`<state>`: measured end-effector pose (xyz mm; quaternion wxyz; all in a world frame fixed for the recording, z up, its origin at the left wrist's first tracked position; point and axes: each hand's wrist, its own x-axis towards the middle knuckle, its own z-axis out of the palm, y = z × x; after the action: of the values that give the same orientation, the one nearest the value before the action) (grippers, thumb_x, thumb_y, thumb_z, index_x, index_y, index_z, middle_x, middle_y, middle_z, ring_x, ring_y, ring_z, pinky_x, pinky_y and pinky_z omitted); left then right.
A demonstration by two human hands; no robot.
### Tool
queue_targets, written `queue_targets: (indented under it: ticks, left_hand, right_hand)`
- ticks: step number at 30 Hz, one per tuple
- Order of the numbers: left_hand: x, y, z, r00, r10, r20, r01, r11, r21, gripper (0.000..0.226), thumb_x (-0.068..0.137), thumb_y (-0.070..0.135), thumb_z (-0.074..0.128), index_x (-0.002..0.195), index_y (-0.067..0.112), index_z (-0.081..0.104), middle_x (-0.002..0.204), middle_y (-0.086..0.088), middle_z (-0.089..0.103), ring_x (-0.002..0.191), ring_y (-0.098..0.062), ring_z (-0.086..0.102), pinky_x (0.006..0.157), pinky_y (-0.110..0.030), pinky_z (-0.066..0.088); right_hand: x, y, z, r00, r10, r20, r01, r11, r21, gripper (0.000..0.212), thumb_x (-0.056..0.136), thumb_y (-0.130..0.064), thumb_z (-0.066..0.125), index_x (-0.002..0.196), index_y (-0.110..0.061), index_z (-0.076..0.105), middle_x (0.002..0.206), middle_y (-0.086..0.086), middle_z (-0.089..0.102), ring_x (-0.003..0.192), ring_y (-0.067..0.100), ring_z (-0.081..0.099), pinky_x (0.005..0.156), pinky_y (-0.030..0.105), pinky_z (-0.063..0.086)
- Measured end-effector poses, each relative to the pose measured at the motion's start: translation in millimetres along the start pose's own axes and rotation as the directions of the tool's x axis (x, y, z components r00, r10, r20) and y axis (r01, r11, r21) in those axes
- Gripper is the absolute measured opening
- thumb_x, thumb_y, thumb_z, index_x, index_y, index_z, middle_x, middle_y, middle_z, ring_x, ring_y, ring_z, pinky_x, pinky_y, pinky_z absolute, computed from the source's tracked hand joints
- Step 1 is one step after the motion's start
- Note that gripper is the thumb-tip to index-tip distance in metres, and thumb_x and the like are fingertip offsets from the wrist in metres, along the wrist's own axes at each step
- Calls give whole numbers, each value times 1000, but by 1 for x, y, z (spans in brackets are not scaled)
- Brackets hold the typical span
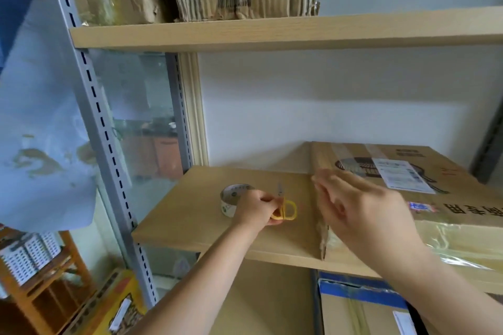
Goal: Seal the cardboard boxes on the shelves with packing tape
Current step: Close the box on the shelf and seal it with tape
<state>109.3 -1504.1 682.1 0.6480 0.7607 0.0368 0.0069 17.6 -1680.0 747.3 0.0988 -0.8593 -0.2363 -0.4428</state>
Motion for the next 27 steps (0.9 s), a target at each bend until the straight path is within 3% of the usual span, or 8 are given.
queue_targets:
  ticks: [4,7,10,14,19,22,24,27]
  left_hand:
    - [10,-8,-1,976,208,-59,-111,720,684,45,95,43,59,65,10,57,56,-2,57,51,-20,57,45,-23,42]
    - [-10,7,12,940,323,-109,-57,464,884,52,101,52,39,80,8,59,71,-3,56,64,-21,59,51,-30,40]
    - [-43,12,35,813,582,-18,-454,653,606,55,103,51,24,132,18,58,124,2,63,120,-14,58,94,-26,47]
    - [-64,1,70,608,703,368,-790,579,199,61,105,39,36,158,30,7,164,22,1,151,1,1,119,-12,3]
    - [-62,-18,105,821,552,144,-540,833,-119,77,100,23,43,153,39,-10,156,33,-2,139,23,6,106,5,12]
    - [-60,-26,123,899,426,106,-413,902,-124,71,96,39,40,156,37,1,155,26,24,127,29,27,98,8,20]
    - [-59,-28,131,902,431,35,-429,902,-41,67,95,43,40,156,30,16,147,12,46,125,16,43,95,6,28]
    - [-60,-28,134,879,470,79,-465,882,-77,73,95,35,50,156,35,9,153,16,37,135,7,38,103,1,26]
  right_hand:
    - [-25,88,-27,992,112,61,-97,975,-201,41,92,-46,51,103,-17,76,110,0,73,89,25,69,72,36,54]
    - [-53,135,-36,924,235,302,-146,946,-290,71,88,-75,33,124,-24,68,135,-2,61,122,27,58,99,48,47]
    - [-73,151,-41,873,250,419,-118,942,-315,85,83,-87,26,139,-30,55,146,-3,50,130,27,53,99,52,50]
    - [-83,148,-38,895,239,375,-131,948,-291,83,82,-86,28,139,-31,55,142,-6,54,127,18,56,94,40,52]
    - [-91,154,-43,916,205,346,-98,948,-303,77,86,-80,31,144,-31,47,146,-4,50,137,20,47,115,49,33]
    - [-118,171,-59,843,473,254,-330,830,-451,100,70,-92,40,150,-33,34,162,4,24,147,39,20,115,67,2]
    - [-134,175,-61,760,631,158,-562,759,-328,106,58,-88,52,145,-30,39,159,6,24,136,48,31,112,67,21]
    - [-135,171,-58,725,684,83,-666,727,-168,99,54,-79,56,137,-24,50,142,2,39,116,43,43,98,54,43]
